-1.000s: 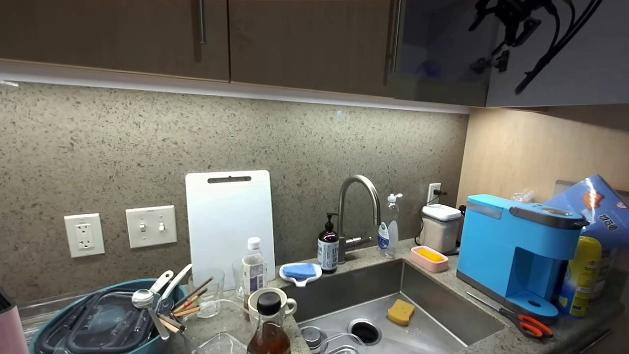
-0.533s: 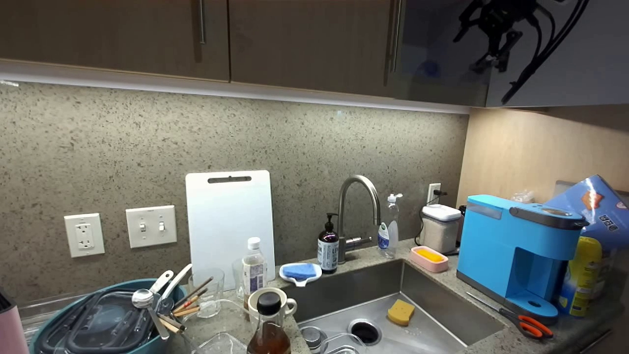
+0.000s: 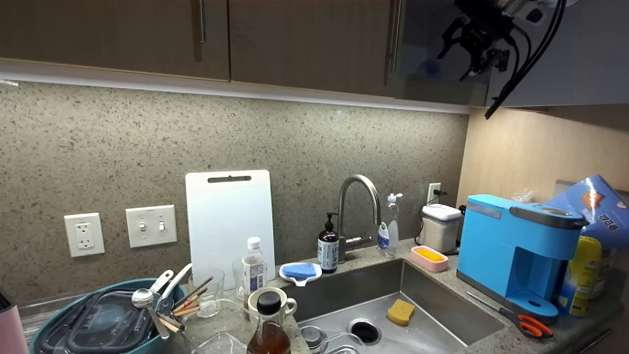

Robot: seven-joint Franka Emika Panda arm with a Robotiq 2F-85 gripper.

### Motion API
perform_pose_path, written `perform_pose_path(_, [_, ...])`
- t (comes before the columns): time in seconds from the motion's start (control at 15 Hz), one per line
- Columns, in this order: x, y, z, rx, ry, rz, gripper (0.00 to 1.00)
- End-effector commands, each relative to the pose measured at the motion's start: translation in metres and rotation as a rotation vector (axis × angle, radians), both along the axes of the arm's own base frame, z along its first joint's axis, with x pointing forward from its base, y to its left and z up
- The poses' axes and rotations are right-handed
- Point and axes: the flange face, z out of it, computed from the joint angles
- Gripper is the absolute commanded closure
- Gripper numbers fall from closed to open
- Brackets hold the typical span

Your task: Remove the water bottle from the open upper cabinet and place it on the counter in front of the sink

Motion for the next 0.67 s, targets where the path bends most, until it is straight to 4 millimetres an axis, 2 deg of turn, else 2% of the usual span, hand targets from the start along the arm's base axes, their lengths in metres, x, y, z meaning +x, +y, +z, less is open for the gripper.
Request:
perform_pose_path(0.0, [0.0001,0.0003,0.0079,0.006,-0.051,-0.023,0.00])
perform_pose_path(0.33, [0.0044,-0.0004,0.0175,-0.002,-0.152,-0.049,0.00])
perform_pose_path(0.6, [0.0039,-0.0018,0.0138,-0.021,-0.123,-0.033,0.00])
